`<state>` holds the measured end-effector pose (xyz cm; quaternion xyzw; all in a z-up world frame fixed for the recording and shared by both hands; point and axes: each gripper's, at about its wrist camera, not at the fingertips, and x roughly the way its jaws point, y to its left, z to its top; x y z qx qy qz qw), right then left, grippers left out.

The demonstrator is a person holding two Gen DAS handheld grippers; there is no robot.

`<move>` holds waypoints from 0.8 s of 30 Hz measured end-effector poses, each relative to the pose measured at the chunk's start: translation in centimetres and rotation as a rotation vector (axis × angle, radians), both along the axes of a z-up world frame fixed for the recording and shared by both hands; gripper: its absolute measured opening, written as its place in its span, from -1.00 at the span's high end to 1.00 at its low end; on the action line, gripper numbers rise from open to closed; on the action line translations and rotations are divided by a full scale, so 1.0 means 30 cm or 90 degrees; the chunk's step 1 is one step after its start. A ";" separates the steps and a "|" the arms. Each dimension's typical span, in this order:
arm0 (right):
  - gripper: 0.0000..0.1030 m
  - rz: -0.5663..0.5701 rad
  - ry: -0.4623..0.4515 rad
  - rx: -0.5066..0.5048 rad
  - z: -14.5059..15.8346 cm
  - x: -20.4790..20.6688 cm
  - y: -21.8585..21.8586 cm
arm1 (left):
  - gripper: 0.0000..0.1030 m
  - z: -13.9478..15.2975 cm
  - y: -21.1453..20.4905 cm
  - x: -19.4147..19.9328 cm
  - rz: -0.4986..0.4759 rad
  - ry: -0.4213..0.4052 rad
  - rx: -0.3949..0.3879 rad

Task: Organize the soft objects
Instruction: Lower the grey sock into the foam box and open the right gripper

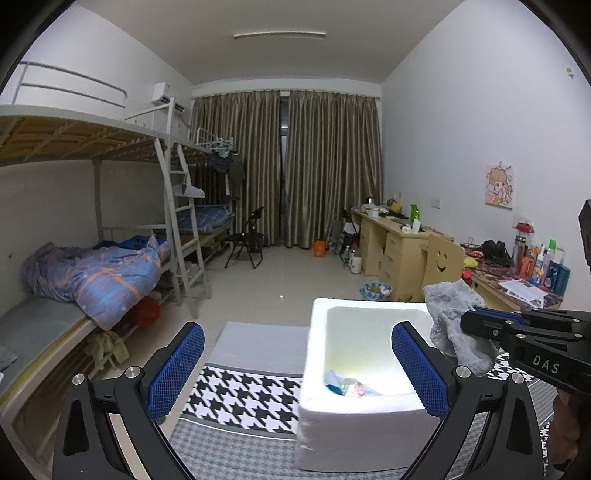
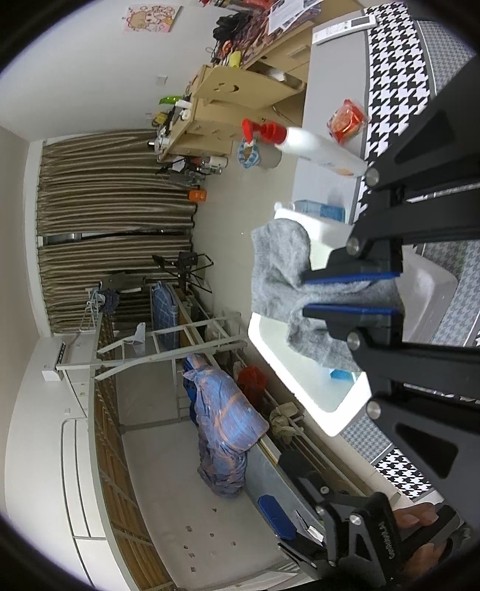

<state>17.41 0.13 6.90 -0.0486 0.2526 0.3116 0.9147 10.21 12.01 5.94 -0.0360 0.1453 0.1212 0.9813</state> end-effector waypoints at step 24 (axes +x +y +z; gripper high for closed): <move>0.73 0.012 0.024 -0.026 -0.039 0.068 0.113 | -0.98 -0.013 0.105 -0.090 0.040 -0.007 -0.002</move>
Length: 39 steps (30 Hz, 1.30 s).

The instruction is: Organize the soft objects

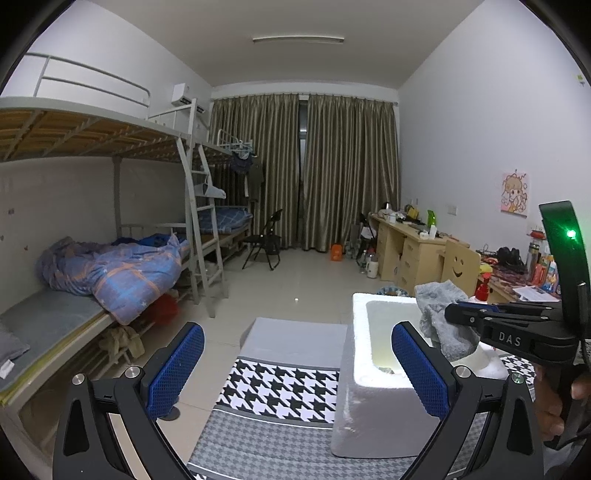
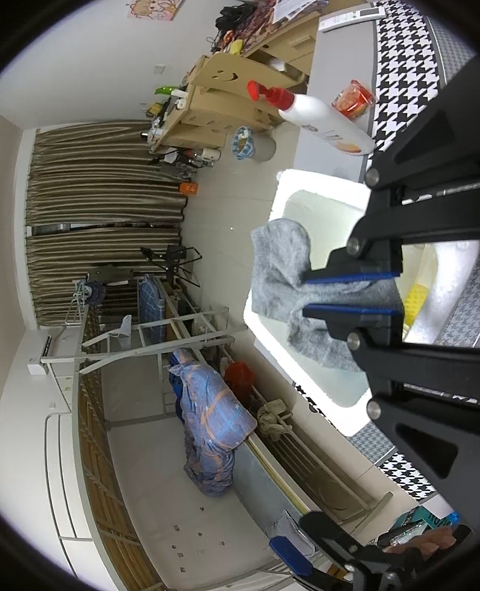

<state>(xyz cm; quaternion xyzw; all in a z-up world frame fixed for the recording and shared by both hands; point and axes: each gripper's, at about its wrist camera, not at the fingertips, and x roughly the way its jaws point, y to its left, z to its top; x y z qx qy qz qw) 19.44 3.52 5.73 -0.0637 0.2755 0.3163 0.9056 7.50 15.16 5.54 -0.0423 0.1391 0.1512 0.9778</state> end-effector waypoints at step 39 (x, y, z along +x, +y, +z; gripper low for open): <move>-0.78 -0.020 -0.037 0.042 0.051 -0.106 -0.087 | -0.98 0.024 -0.051 -0.052 -0.030 -0.013 0.009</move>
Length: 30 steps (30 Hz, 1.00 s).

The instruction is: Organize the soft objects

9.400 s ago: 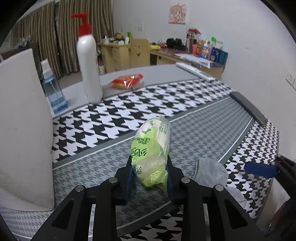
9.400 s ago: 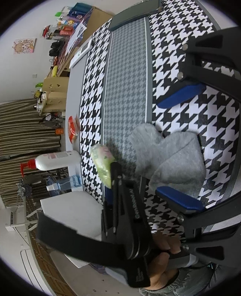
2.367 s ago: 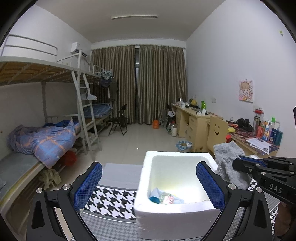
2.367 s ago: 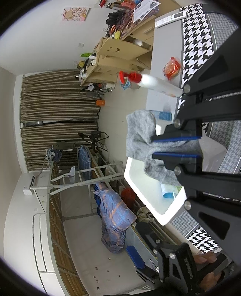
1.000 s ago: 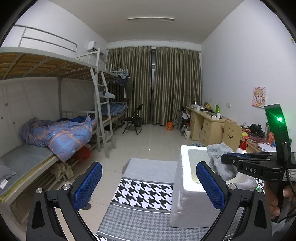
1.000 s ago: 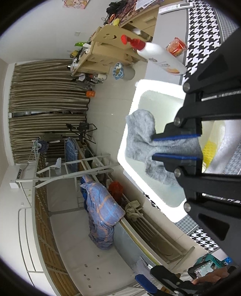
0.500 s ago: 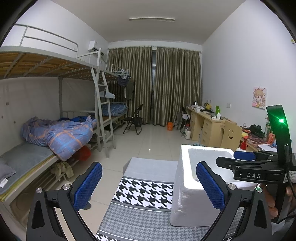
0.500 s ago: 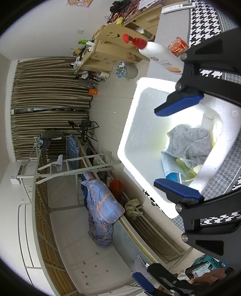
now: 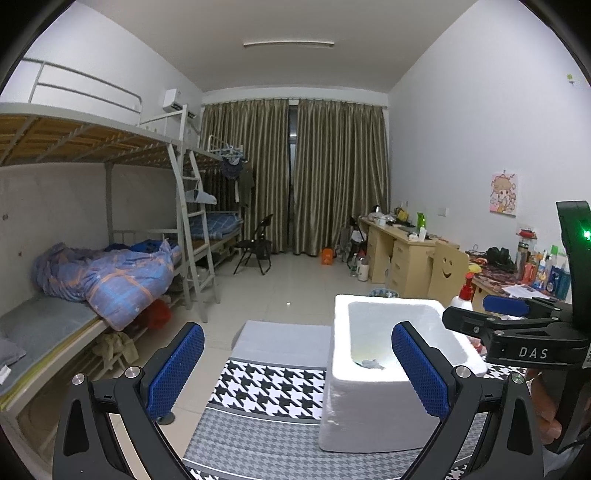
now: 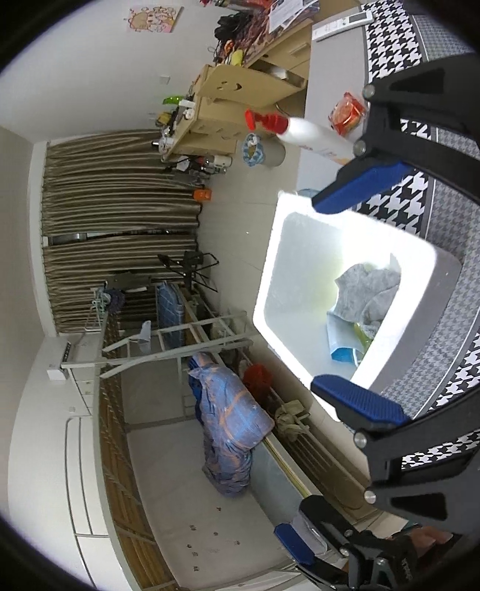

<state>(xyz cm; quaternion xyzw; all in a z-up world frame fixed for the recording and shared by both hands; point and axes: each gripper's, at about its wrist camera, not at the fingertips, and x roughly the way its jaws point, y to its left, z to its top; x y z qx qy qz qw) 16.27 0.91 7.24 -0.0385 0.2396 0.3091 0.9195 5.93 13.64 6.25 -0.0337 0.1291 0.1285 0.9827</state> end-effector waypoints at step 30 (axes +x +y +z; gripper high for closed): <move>-0.99 -0.083 -0.090 0.057 0.021 -0.187 -0.280 | -0.98 0.038 -0.221 -0.036 -0.084 -0.019 0.017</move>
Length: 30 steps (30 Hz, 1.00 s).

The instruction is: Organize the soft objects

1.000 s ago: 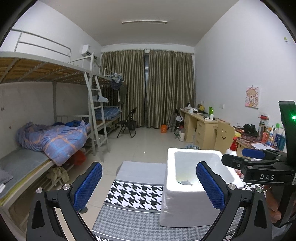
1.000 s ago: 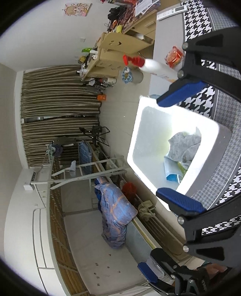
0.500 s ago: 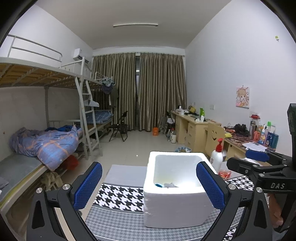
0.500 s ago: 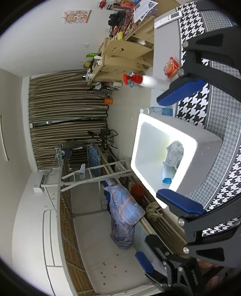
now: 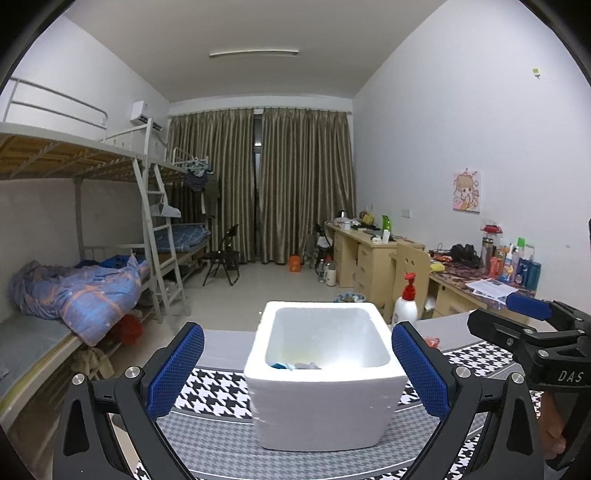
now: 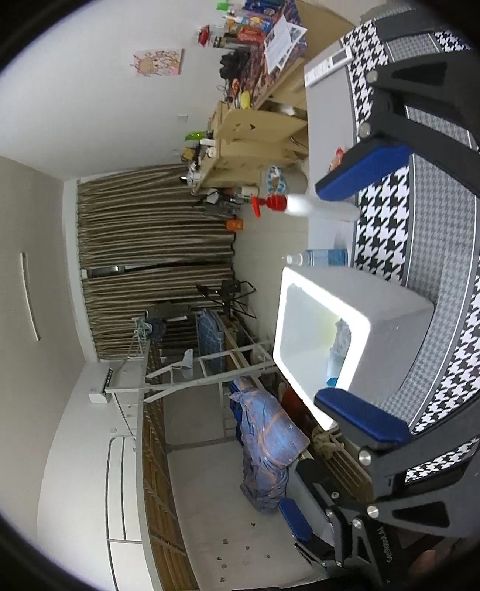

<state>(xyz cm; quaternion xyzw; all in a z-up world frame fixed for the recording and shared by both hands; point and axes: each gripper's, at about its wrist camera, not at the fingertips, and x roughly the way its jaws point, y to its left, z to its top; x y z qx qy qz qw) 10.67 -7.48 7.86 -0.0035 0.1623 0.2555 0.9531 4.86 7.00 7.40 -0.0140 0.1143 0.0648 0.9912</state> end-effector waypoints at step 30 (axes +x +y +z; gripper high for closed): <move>-0.99 -0.027 -0.044 0.015 -0.142 -0.124 -0.170 | -0.98 -0.111 -0.130 -0.086 -0.013 -0.025 -0.010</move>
